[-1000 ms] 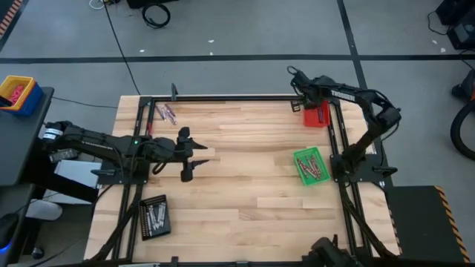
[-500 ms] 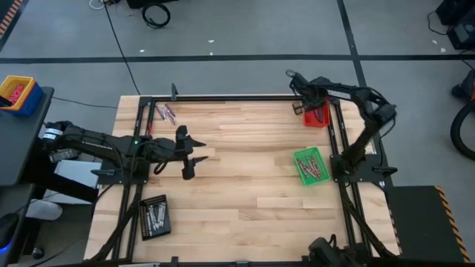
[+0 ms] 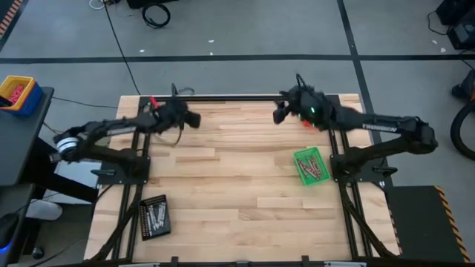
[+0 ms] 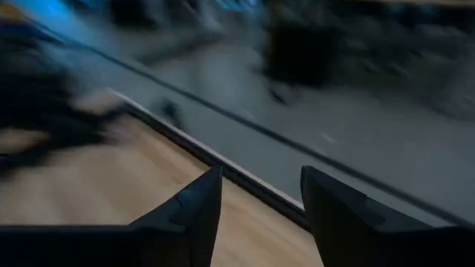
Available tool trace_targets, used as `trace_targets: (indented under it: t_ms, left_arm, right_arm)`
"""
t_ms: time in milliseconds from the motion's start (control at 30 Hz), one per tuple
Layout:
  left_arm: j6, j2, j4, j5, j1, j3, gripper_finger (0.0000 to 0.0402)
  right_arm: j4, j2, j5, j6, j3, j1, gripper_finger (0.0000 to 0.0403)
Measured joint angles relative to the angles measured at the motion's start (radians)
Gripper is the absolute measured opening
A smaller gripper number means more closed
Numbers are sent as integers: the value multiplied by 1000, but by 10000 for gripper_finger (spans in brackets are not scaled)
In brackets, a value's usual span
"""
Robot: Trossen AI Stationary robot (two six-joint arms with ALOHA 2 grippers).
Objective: Sort crayons
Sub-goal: Put the purple crayon into the red bin
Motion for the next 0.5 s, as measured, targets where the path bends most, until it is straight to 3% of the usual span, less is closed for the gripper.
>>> trace_targets:
  t_ms: [133, 233, 500]
  left_arm:
    - [-41, 124, -10, 83, 243, 38, 171]
    - [-55, 205, -56, 107, 355, 101, 160]
    - [-63, 412, -383, 131, 459, 386, 142]
  right_arm:
    - [273, -10, -2, -40, -128, 150, 189]
    - [413, 12, -1, -51, -209, 221, 189]
    - [600, 33, 0, -144, -244, 252, 189]
